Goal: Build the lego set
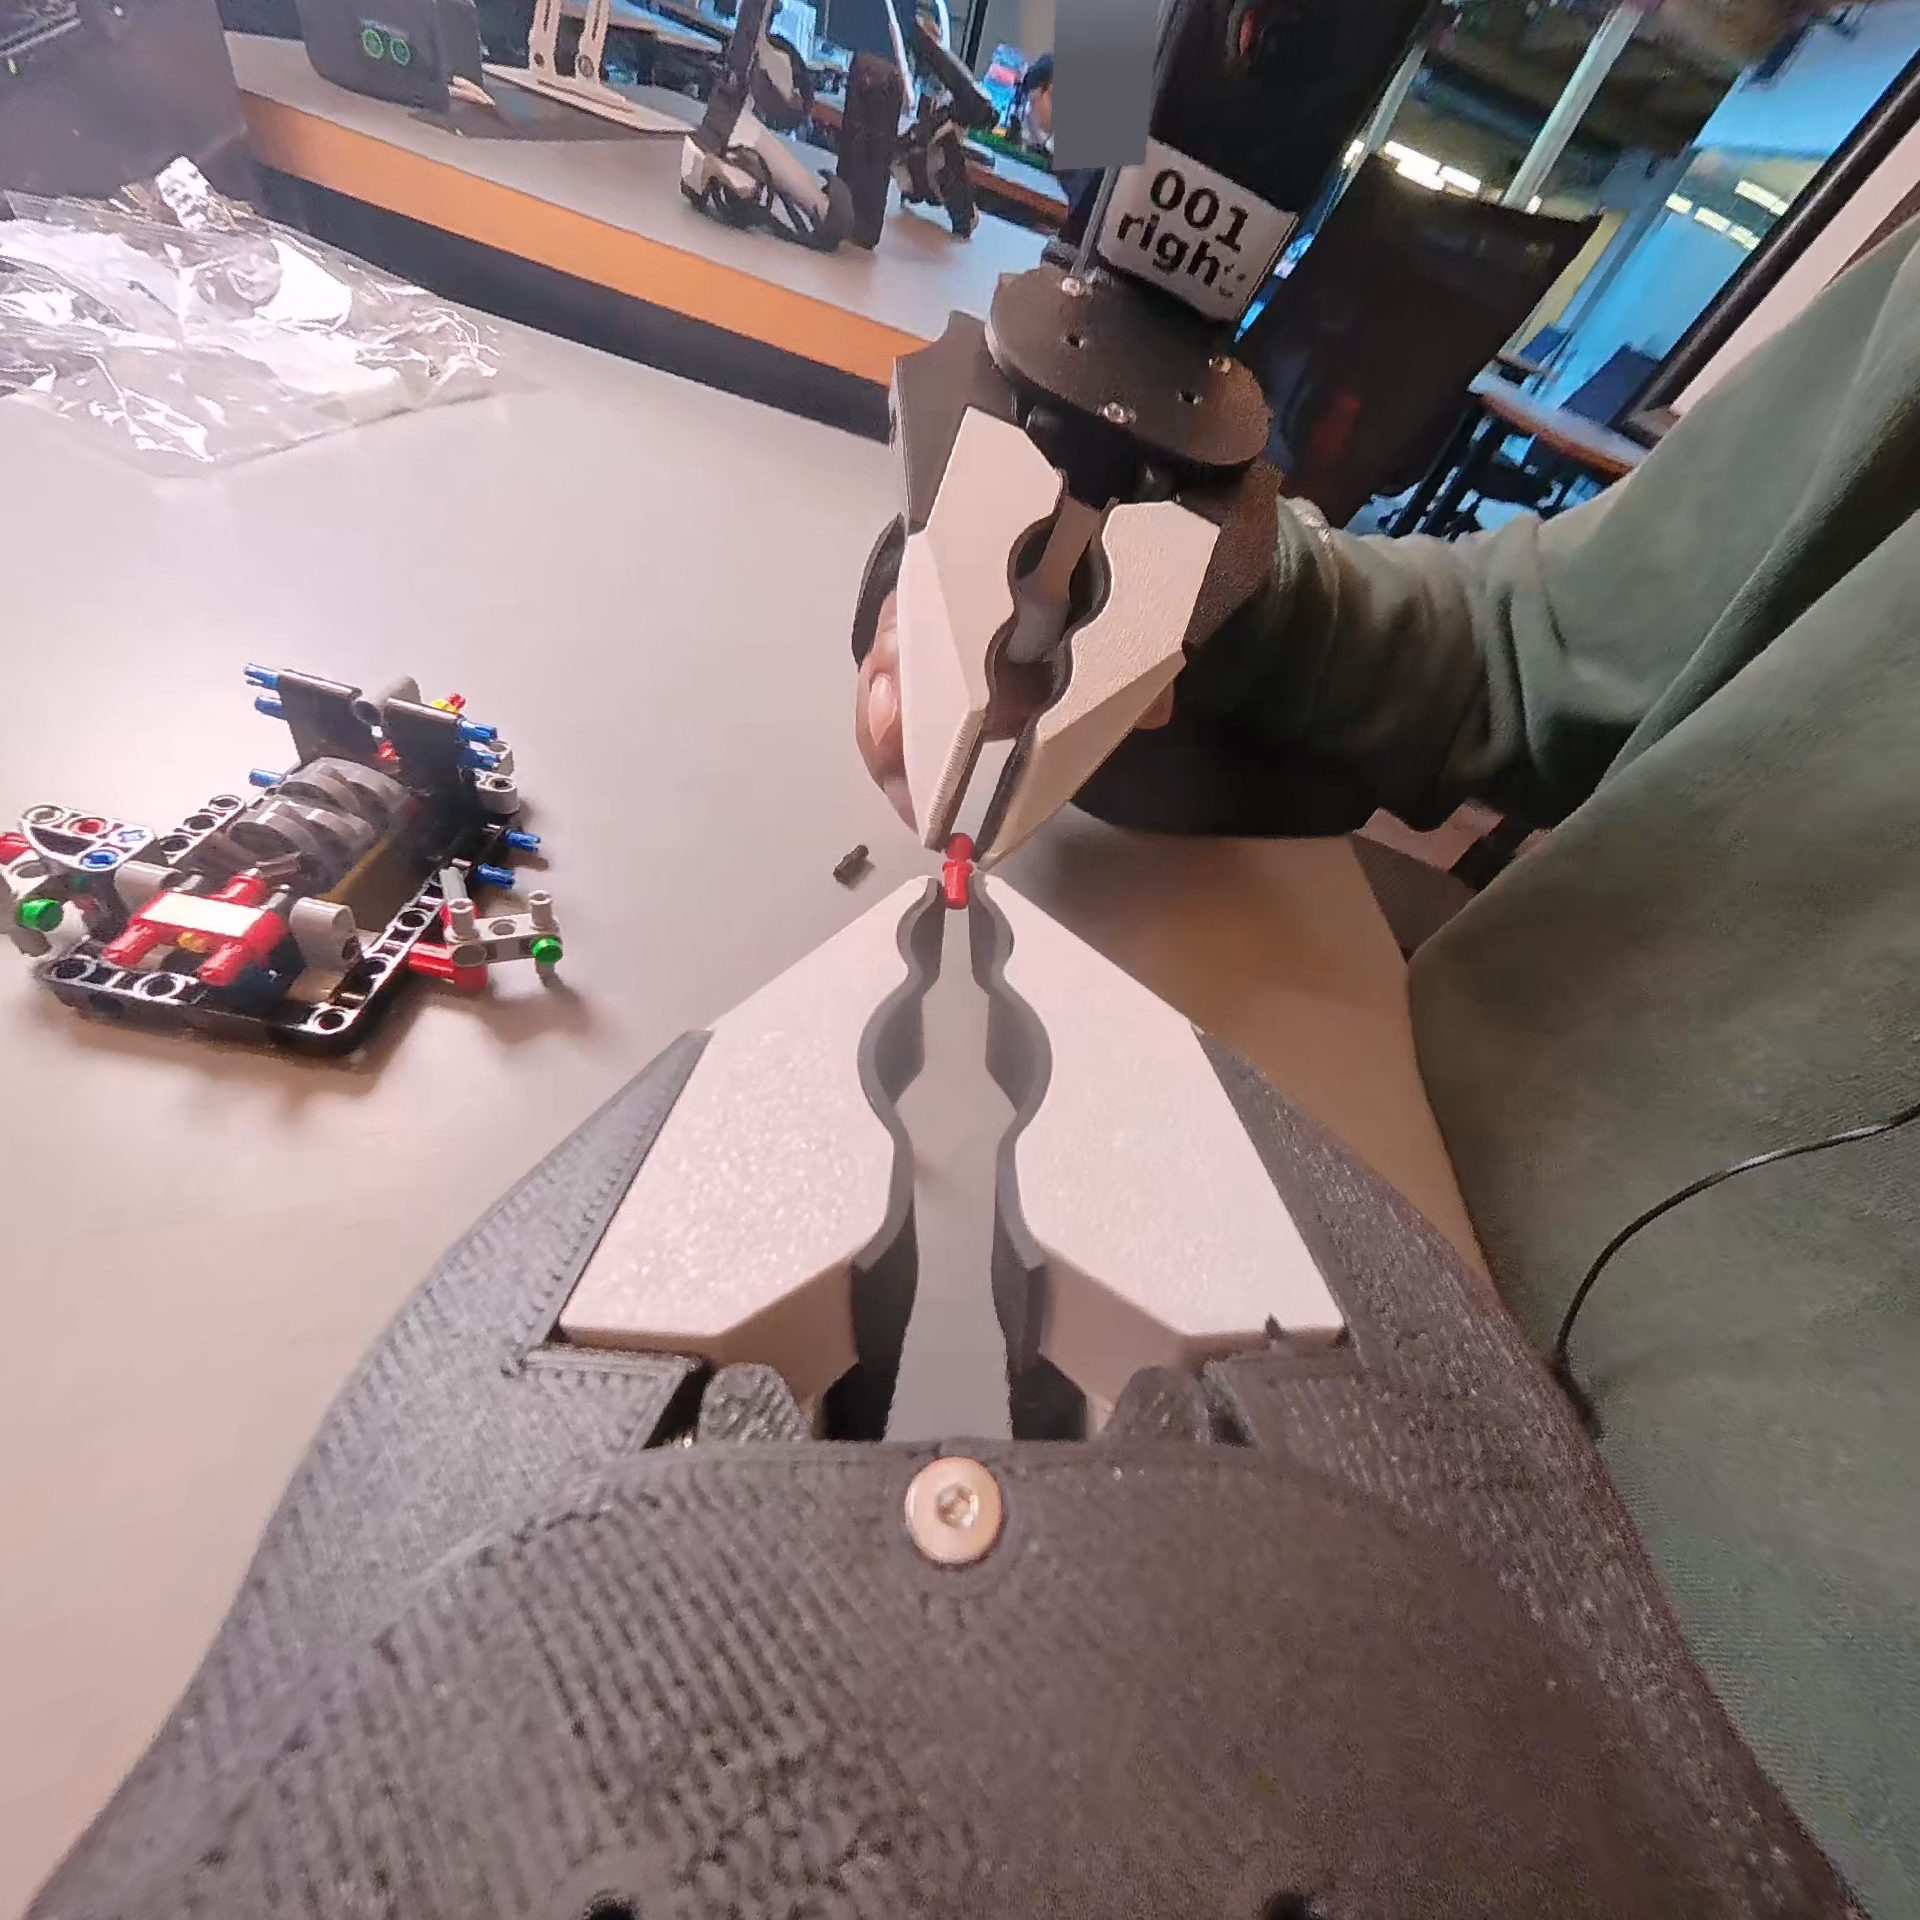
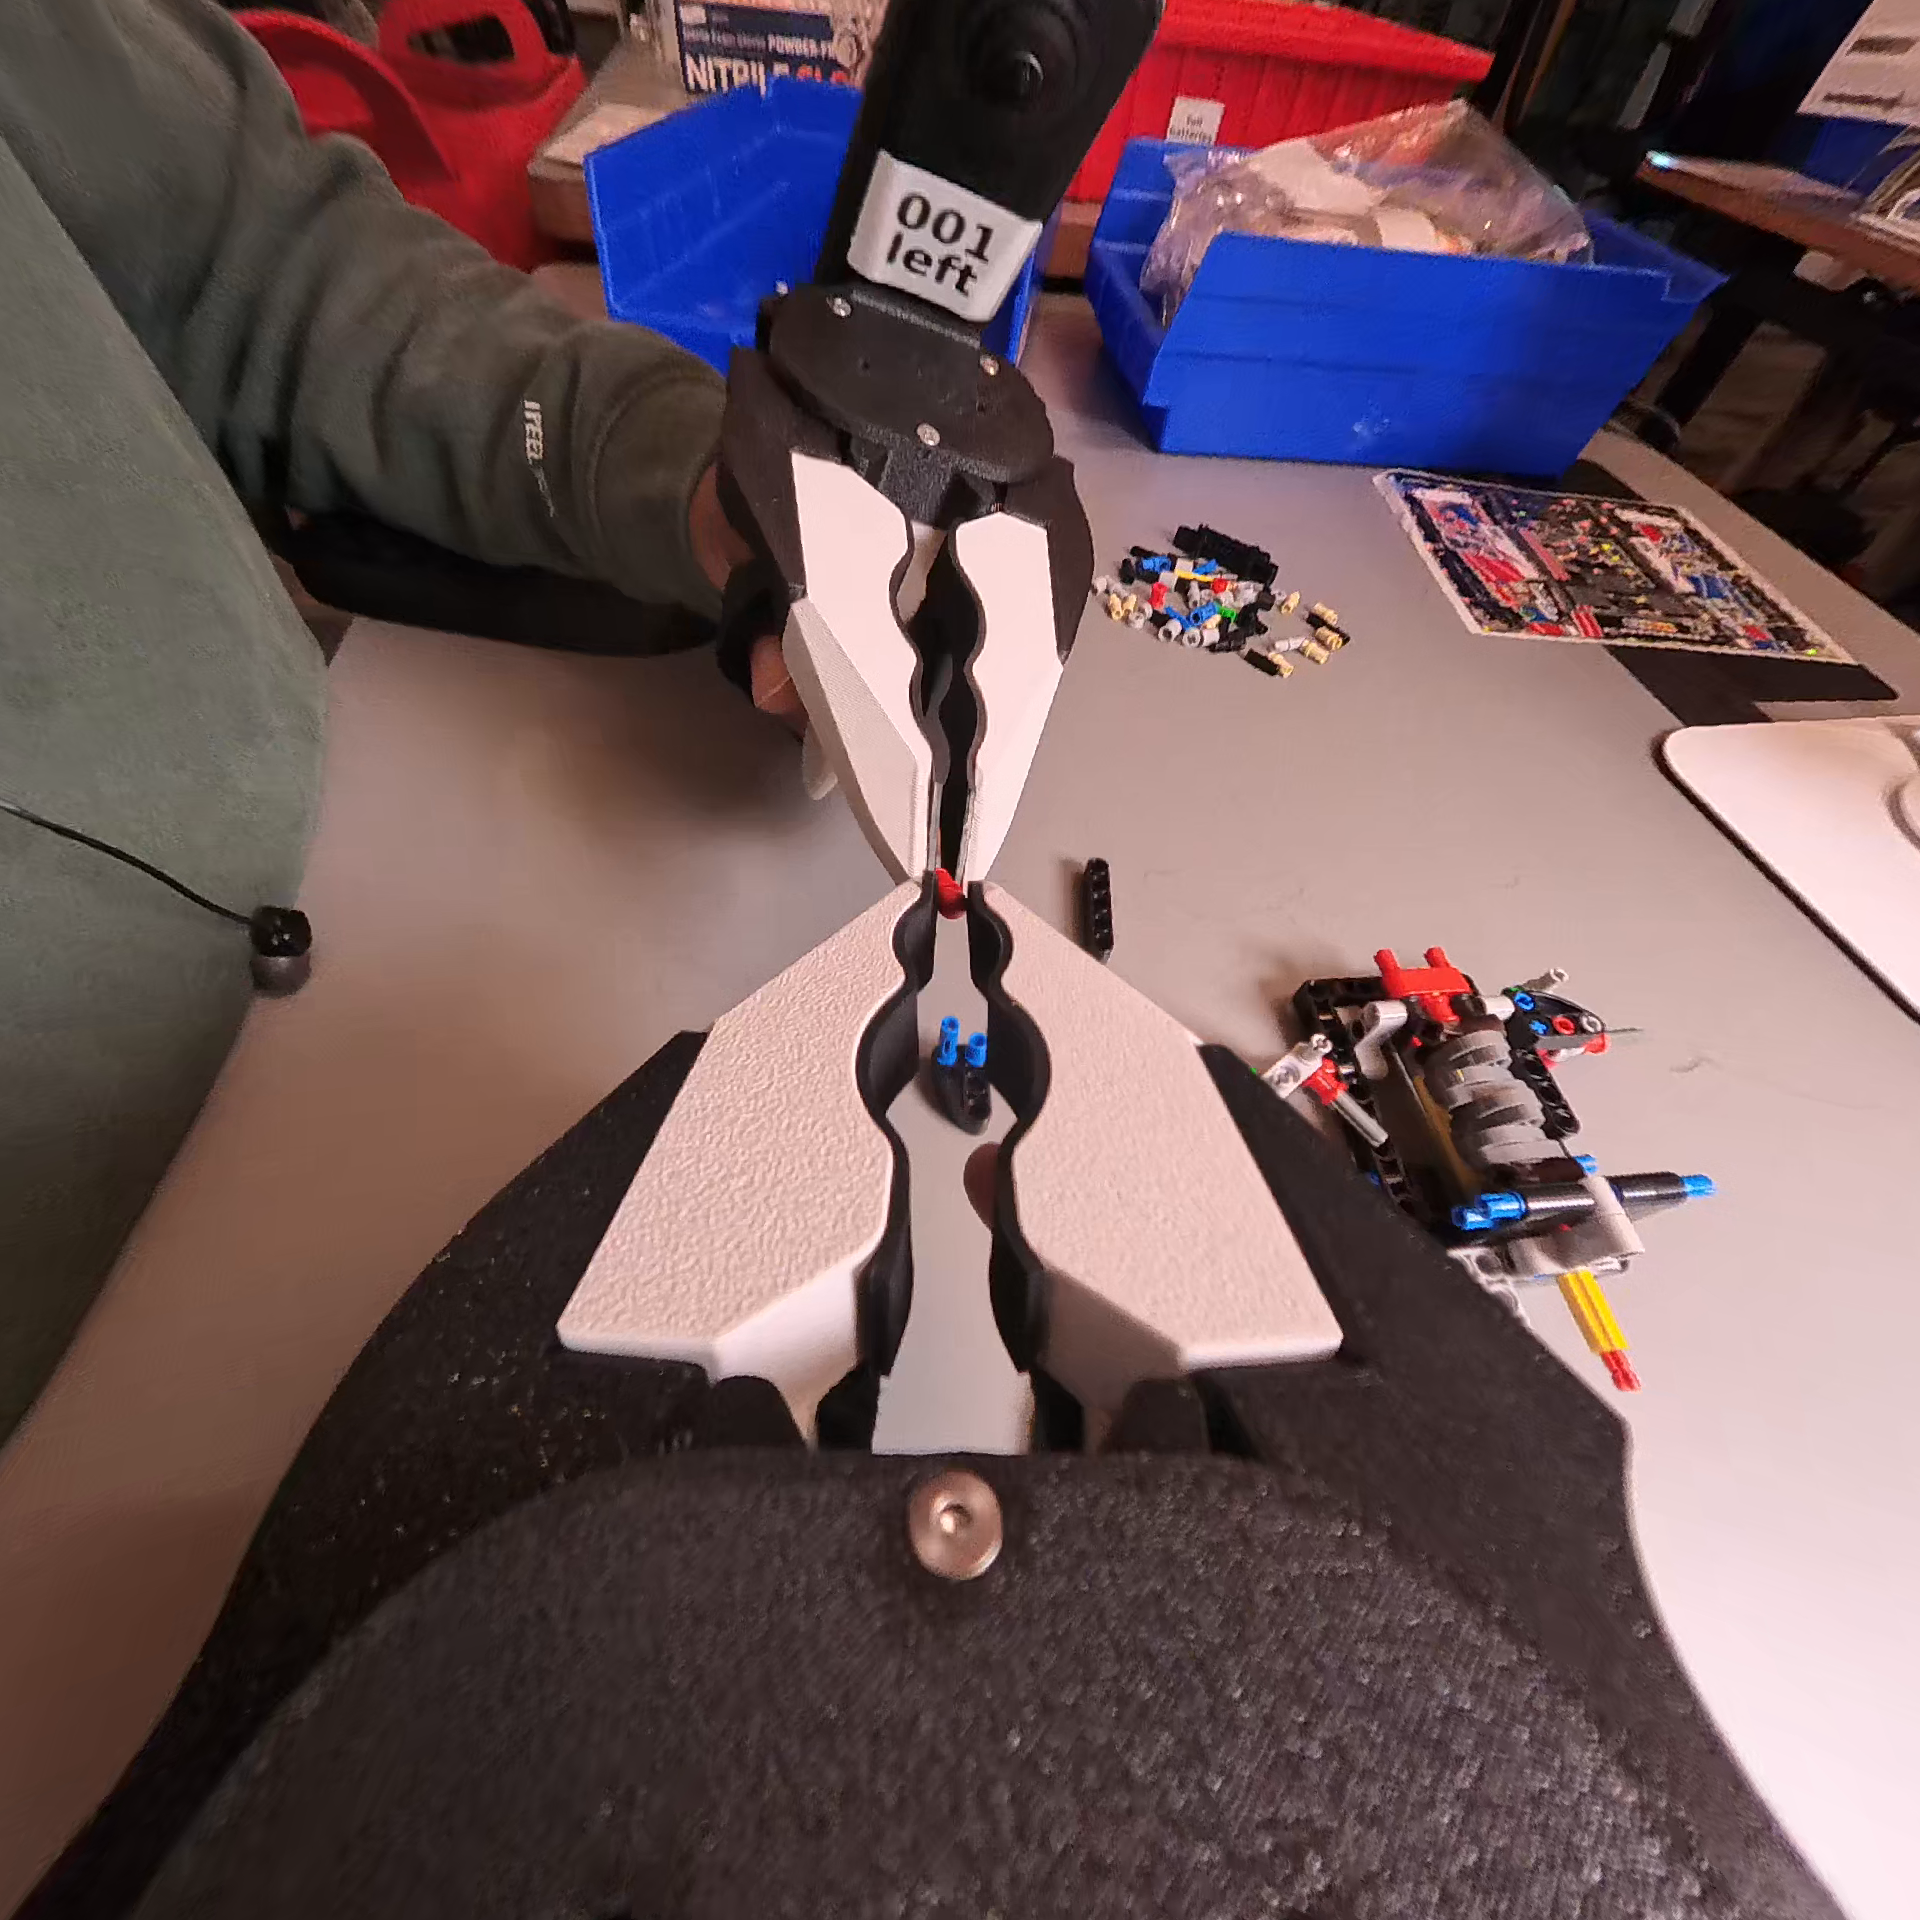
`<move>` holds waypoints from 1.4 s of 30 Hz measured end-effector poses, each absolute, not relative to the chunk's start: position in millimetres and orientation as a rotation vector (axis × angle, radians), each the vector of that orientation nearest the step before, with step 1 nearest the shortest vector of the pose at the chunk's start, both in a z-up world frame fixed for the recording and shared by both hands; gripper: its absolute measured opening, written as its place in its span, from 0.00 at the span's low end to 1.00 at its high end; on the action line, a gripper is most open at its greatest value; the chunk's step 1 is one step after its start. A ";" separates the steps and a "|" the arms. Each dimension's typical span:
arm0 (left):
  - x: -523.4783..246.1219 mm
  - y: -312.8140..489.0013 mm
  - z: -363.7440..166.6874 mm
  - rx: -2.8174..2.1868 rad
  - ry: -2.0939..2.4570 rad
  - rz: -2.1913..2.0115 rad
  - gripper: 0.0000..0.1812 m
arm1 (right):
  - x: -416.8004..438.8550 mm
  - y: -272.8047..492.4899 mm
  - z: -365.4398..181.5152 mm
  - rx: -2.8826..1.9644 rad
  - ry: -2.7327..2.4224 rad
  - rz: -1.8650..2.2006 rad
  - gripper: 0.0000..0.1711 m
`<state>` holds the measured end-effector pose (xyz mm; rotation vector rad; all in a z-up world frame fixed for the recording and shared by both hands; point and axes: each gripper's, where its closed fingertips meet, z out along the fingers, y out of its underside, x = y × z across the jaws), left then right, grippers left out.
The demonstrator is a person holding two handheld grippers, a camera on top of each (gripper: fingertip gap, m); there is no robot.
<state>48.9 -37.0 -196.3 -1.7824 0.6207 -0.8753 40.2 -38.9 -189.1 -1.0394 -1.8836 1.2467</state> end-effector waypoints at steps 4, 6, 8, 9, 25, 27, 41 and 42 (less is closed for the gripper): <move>48.1 -36.2 -191.1 -1.759 0.579 -0.923 0.01 | 38.5 -37.8 -182.8 -1.028 -1.838 1.274 0.02; 48.0 -35.9 -187.1 -1.741 0.555 -0.954 0.01 | 37.7 -37.5 -178.1 -1.022 -1.807 1.297 0.02; 47.5 -35.4 -182.3 -1.721 0.523 -0.994 0.01 | 36.5 -36.8 -173.0 -1.015 -1.768 1.324 0.02; 47.1 -35.1 -180.4 -1.713 0.506 -1.012 0.01 | 35.7 -36.2 -170.5 -1.012 -1.747 1.334 0.02; 50.6 -35.1 -170.6 -1.660 0.408 -1.178 0.01 | 35.9 -36.6 -160.9 -0.978 -1.683 1.374 0.00; 49.4 -34.5 -169.3 -1.654 0.396 -1.185 0.01 | 36.6 -35.5 -159.0 -0.979 -1.674 1.383 0.00; 51.9 -37.6 -165.8 -1.632 0.382 -1.267 0.01 | 40.0 -38.4 -156.5 -0.939 -1.690 1.365 0.00; 52.9 -38.1 -166.1 -1.632 0.389 -1.265 0.01 | 40.8 -39.2 -156.8 -0.939 -1.698 1.373 0.00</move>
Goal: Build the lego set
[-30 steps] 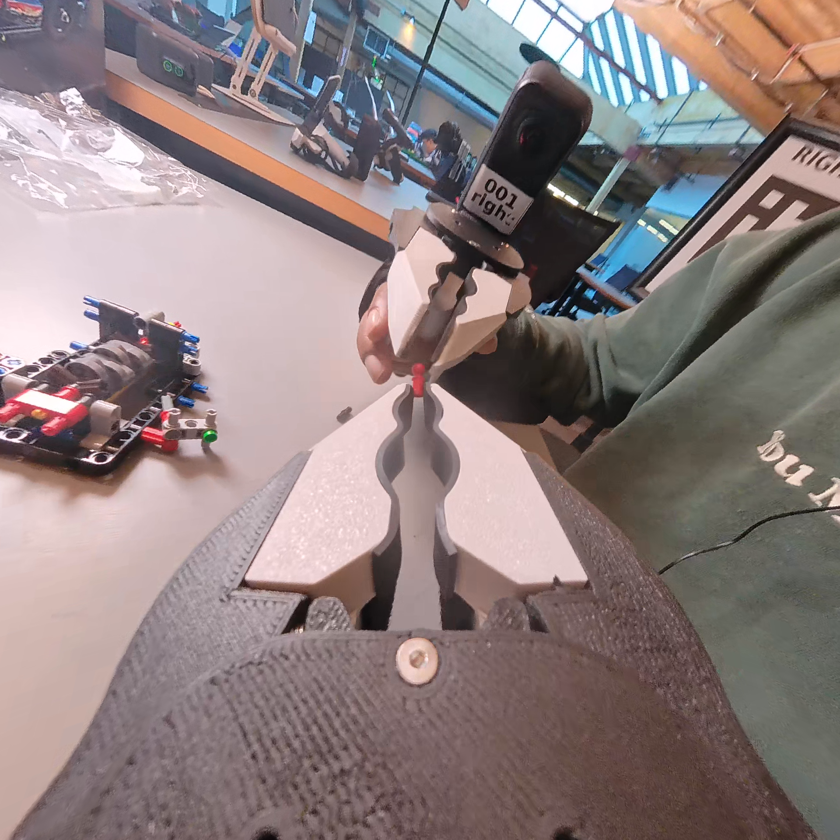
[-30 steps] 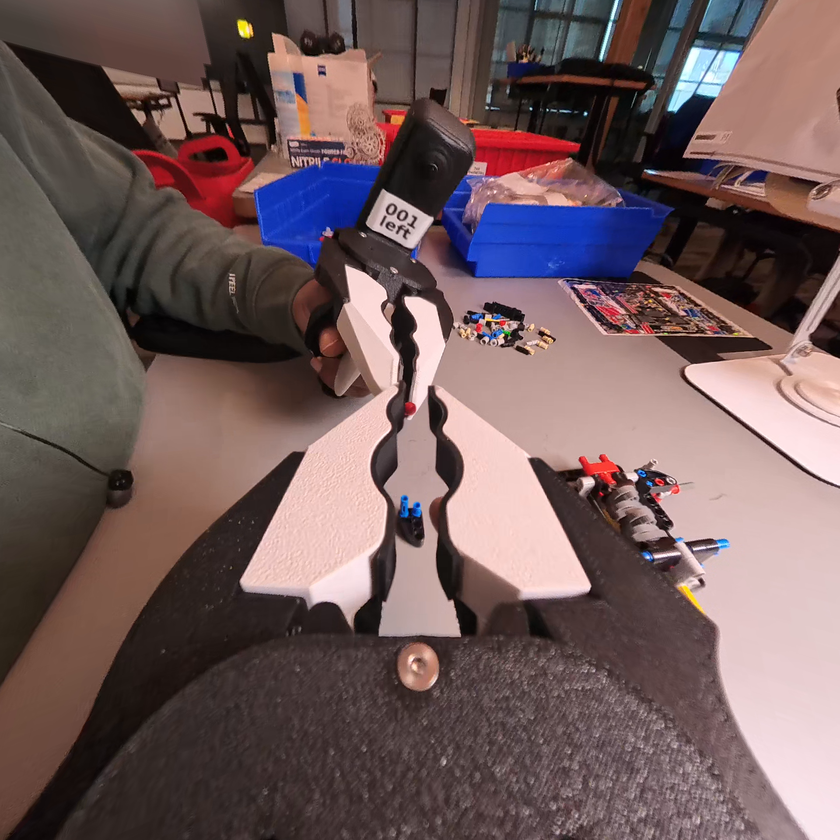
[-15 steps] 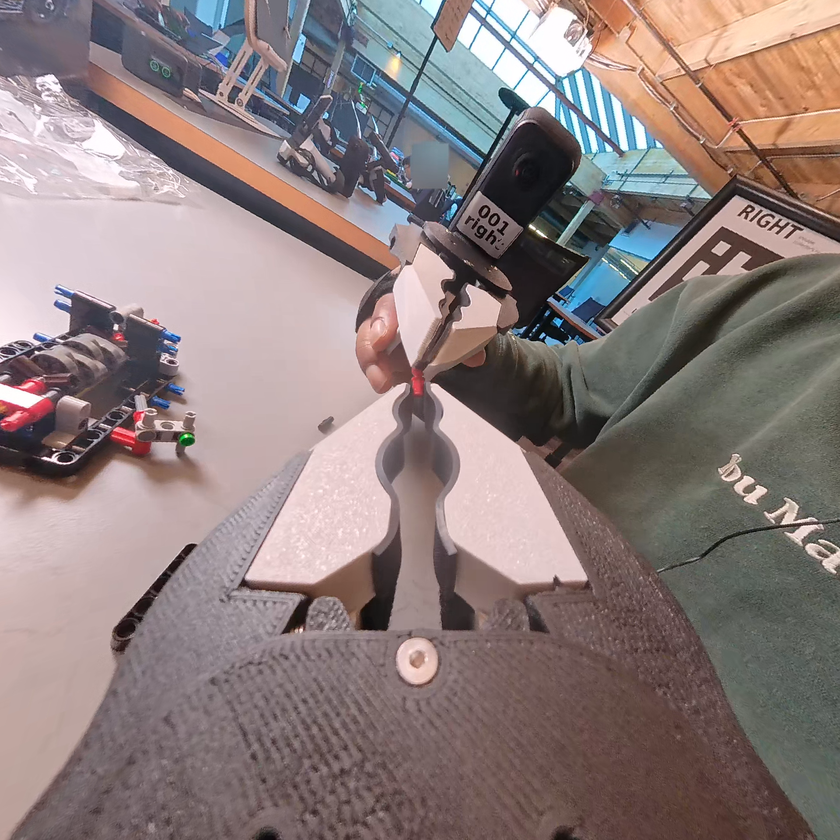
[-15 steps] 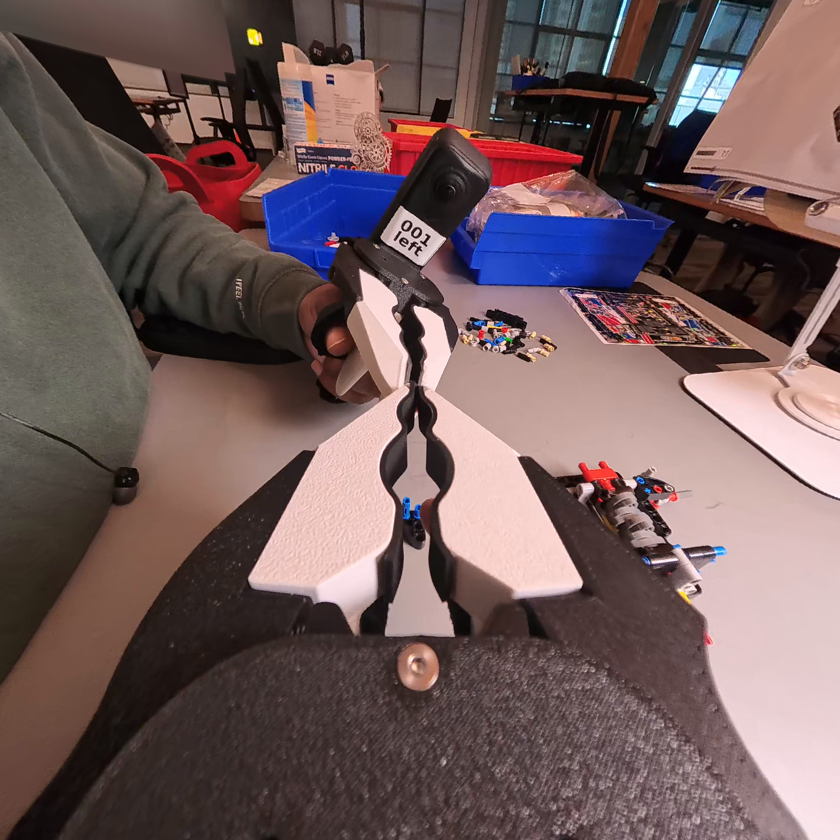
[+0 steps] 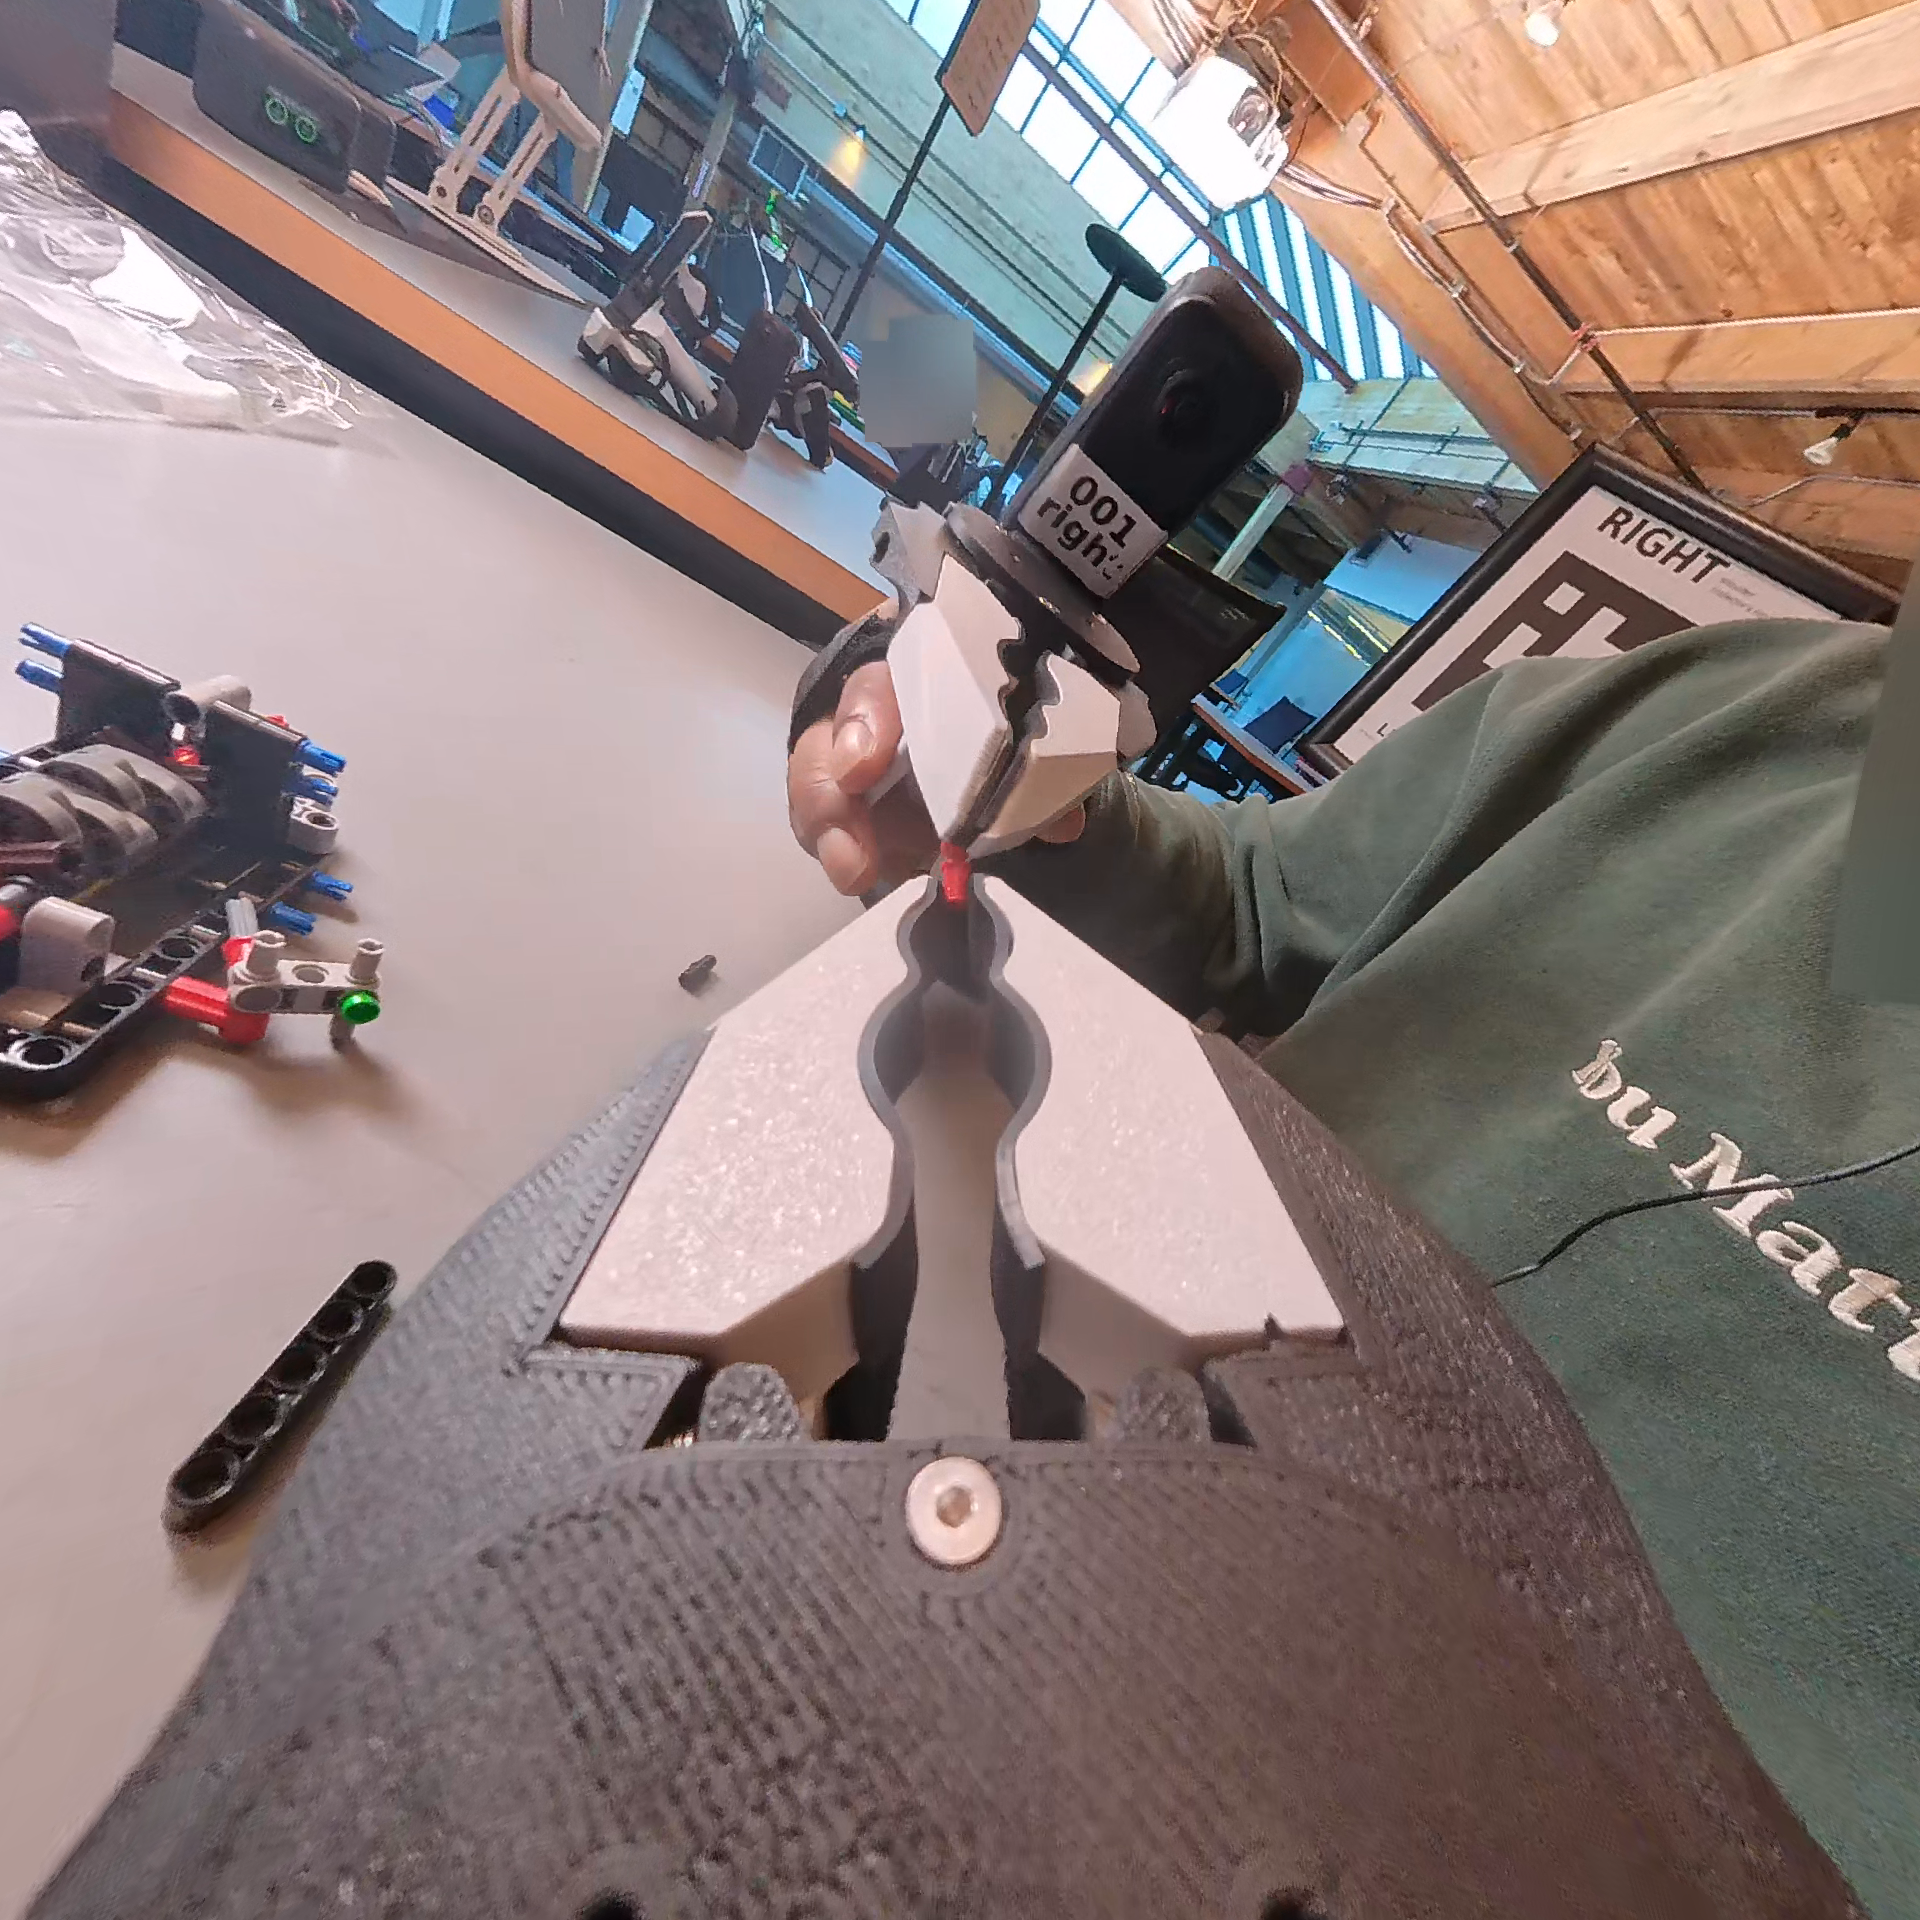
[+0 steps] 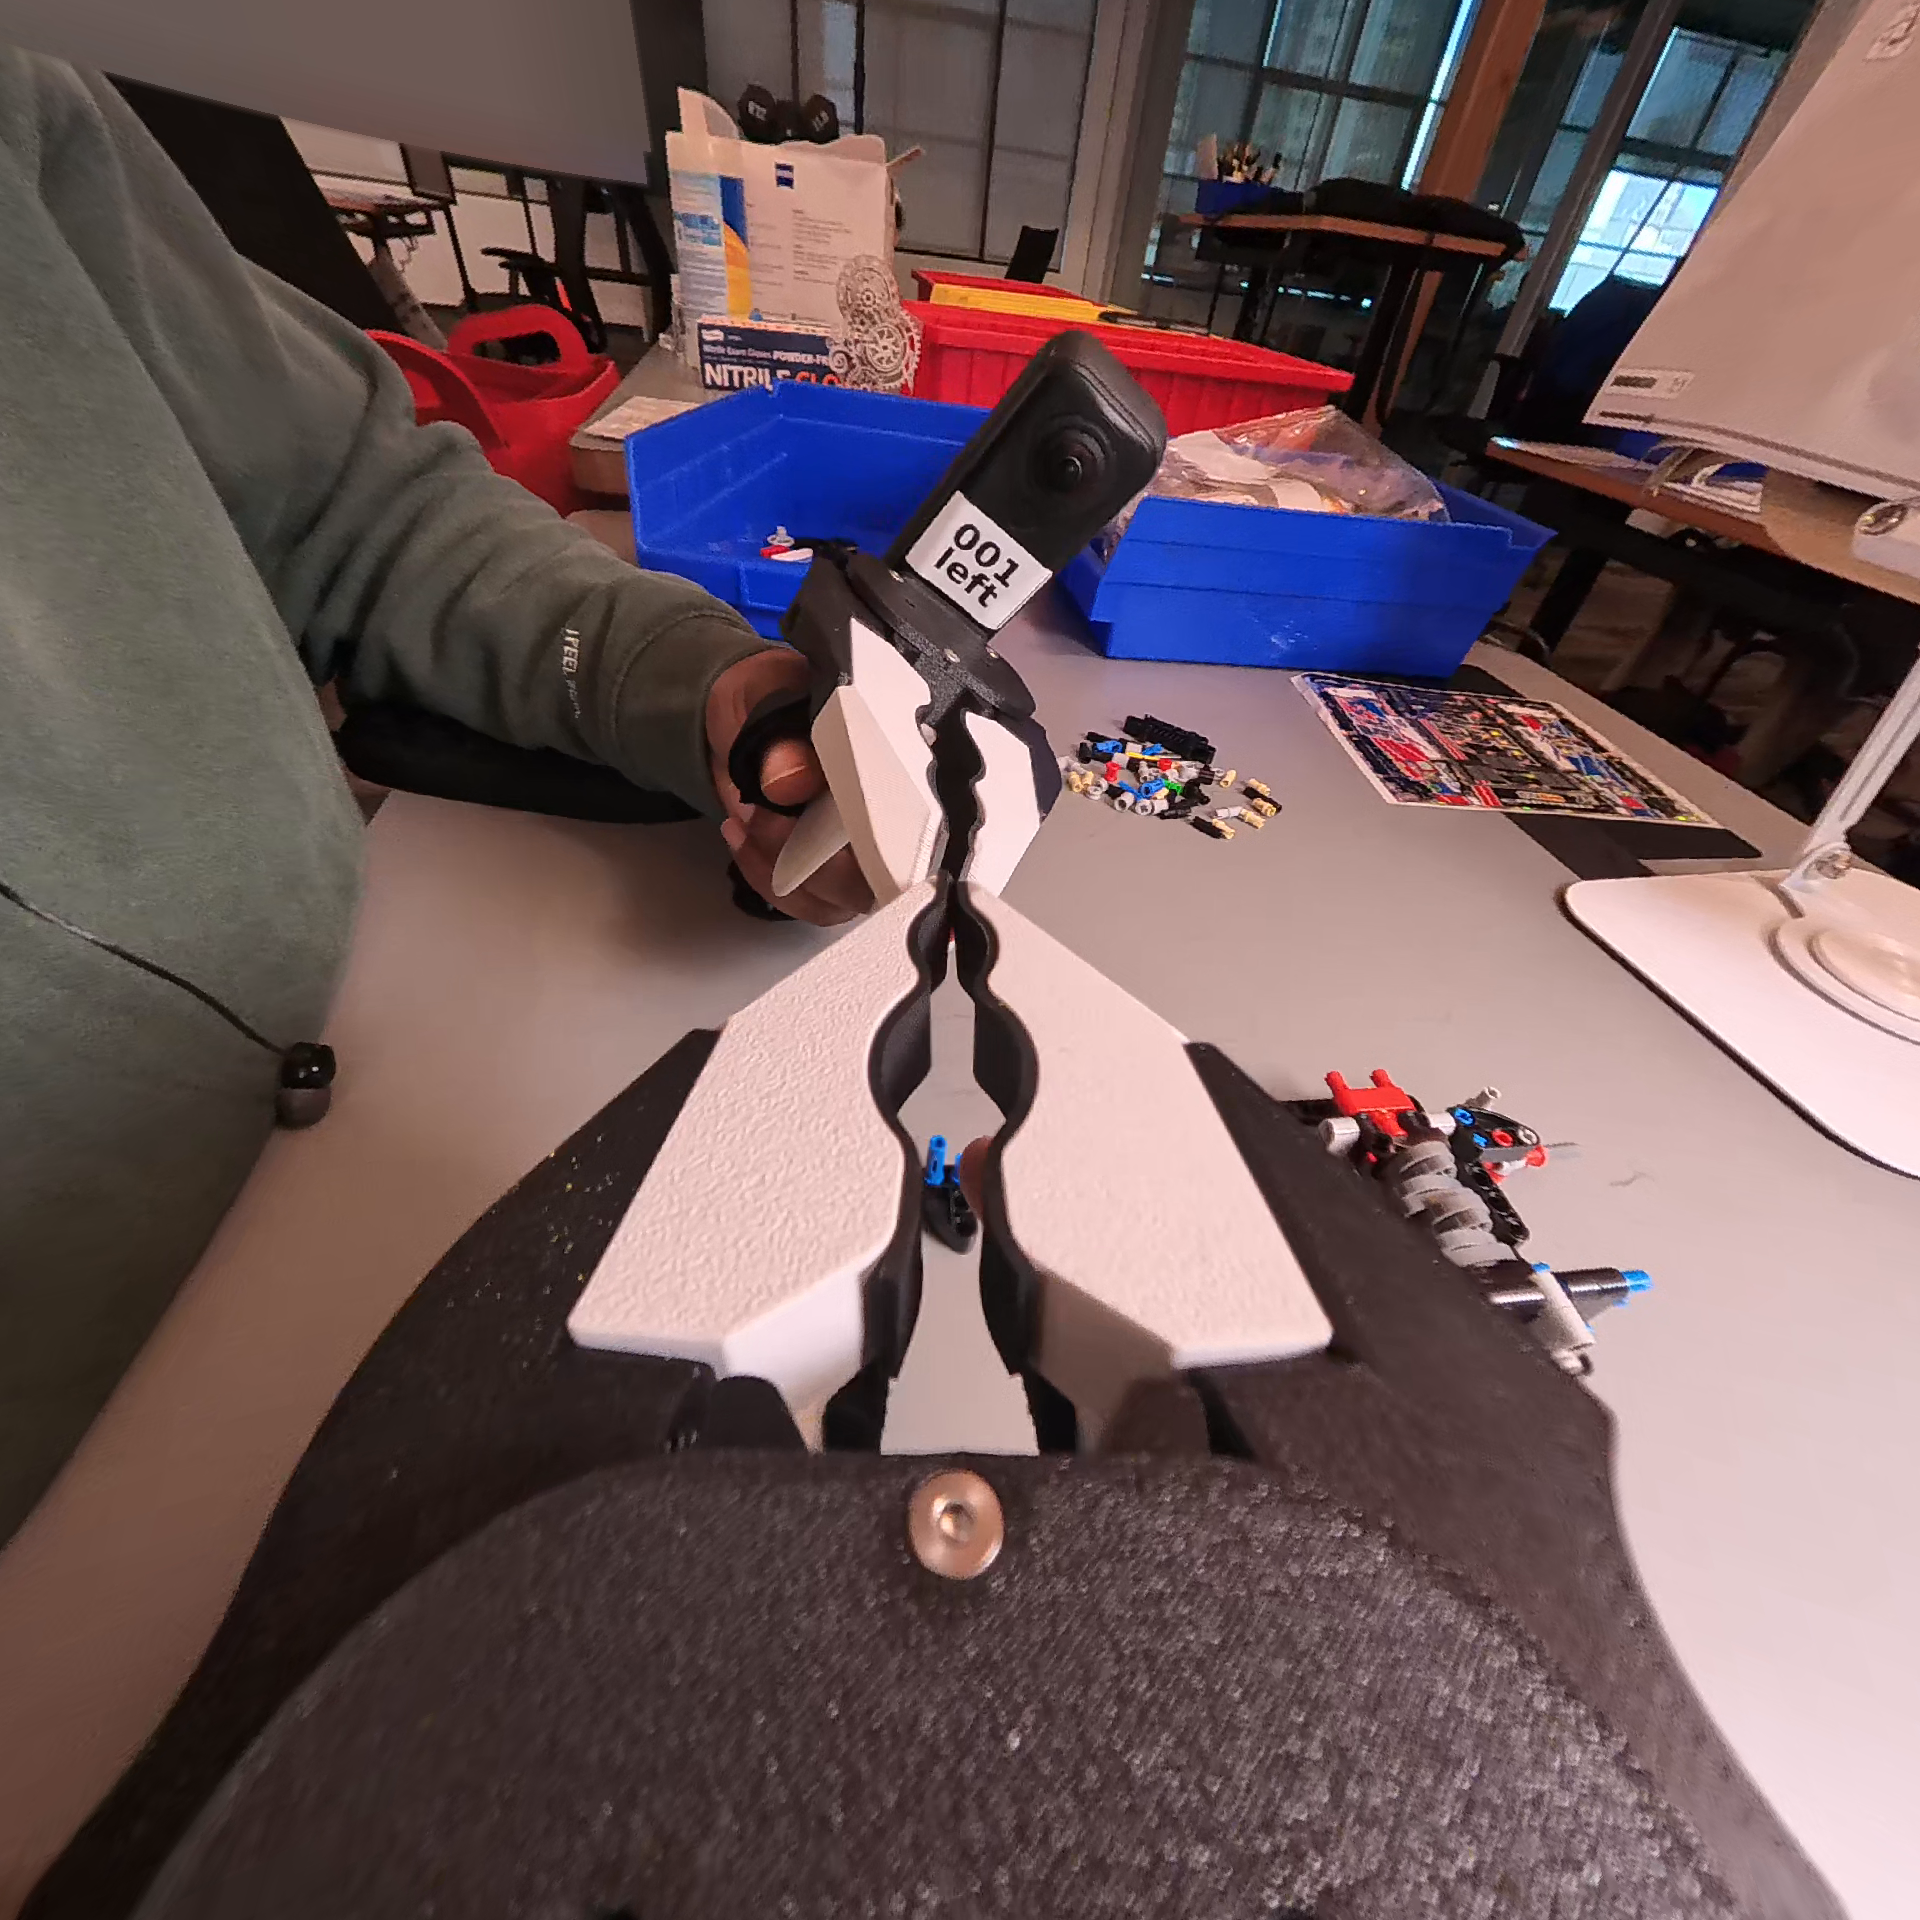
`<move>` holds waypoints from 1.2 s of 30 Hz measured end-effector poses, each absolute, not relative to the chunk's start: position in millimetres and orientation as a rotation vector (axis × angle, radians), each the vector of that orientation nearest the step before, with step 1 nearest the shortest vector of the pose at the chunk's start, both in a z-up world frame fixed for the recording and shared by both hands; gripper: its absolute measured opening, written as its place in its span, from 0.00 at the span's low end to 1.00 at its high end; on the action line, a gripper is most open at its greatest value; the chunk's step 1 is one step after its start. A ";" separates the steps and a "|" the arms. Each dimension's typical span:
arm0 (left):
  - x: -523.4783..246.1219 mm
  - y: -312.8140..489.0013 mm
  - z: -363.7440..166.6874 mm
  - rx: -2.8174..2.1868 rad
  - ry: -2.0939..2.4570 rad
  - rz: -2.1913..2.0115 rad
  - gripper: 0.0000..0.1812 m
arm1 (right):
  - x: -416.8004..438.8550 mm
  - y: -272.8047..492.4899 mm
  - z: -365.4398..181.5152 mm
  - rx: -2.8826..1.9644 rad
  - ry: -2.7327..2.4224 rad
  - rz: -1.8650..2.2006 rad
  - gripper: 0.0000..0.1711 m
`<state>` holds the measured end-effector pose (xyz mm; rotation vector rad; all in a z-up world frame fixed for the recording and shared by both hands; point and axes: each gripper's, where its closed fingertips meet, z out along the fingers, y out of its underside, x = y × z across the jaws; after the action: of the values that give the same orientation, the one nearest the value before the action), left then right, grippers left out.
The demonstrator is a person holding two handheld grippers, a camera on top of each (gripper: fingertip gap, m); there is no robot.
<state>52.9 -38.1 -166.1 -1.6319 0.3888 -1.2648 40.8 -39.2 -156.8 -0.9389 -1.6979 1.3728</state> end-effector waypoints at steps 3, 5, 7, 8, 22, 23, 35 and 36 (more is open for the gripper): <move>53.4 -38.5 -165.3 -1.627 0.393 -1.266 0.01 | 41.7 -39.0 -155.9 -0.940 -1.697 1.380 0.00; 51.9 -38.0 -164.5 -1.622 0.384 -1.269 0.01 | 42.4 -38.8 -155.3 -0.938 -1.698 1.384 0.01; 50.3 -38.0 -162.4 -1.610 0.377 -1.276 0.01 | 42.3 -37.5 -156.3 -0.946 -1.700 1.380 0.05; 50.1 -38.2 -162.0 -1.608 0.377 -1.278 0.01 | 42.3 -37.6 -157.0 -0.947 -1.702 1.378 0.04; 51.4 -38.9 -163.8 -1.613 0.393 -1.273 0.01 | 42.4 -38.7 -158.6 -0.950 -1.711 1.378 0.02; 51.1 -38.8 -163.5 -1.612 0.391 -1.275 0.01 | 42.3 -38.7 -159.1 -0.951 -1.713 1.375 0.02; 51.7 -39.3 -163.7 -1.613 0.398 -1.271 0.01 | 42.6 -39.2 -160.3 -0.954 -1.720 1.378 0.02; 51.9 -39.3 -164.0 -1.614 0.400 -1.270 0.01 | 42.7 -39.5 -160.7 -0.956 -1.723 1.381 0.02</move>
<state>51.9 -39.3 -164.0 -1.6142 0.4003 -1.2698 42.7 -39.5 -160.7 -0.9561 -1.7226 1.3813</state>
